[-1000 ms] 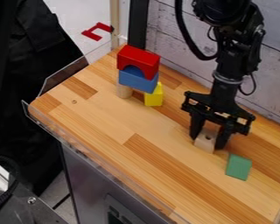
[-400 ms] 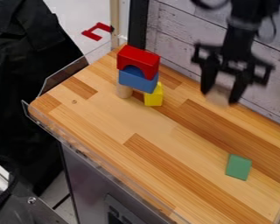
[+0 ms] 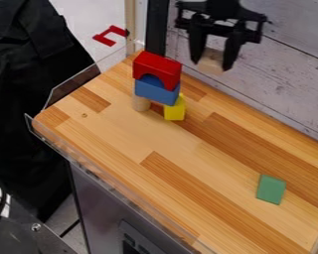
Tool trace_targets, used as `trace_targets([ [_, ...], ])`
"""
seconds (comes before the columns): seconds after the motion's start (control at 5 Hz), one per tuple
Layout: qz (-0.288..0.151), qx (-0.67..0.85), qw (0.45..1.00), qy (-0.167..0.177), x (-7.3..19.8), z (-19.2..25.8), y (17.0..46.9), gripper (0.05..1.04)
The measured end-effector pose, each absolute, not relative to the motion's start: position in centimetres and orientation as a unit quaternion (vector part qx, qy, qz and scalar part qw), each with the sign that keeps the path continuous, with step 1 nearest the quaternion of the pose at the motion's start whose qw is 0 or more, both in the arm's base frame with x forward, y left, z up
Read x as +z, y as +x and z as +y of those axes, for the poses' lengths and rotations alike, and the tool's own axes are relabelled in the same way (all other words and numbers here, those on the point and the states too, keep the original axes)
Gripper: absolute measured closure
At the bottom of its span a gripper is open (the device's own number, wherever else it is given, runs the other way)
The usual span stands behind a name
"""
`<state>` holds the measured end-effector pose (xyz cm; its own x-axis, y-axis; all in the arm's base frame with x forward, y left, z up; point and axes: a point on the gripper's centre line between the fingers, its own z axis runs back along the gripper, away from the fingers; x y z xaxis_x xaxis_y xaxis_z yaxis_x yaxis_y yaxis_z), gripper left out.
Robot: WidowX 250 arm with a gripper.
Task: Put the cube with a hole on top of the red arch.
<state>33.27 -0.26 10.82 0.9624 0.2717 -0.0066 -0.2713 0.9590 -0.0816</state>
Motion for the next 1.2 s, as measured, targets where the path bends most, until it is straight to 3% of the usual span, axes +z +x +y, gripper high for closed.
trace_targets([
  [0.2, 0.02, 0.147, 0.988, -0.051, 9.9, 2.1, 31.9, 0.523],
  [0.6, 0.007, 0.156, 0.986, -0.055, 11.7, 4.2, 30.2, 0.523],
  [1.2, 0.025, 0.133, 0.99, -0.034, 11.1, 5.3, 30.4, 0.523],
])
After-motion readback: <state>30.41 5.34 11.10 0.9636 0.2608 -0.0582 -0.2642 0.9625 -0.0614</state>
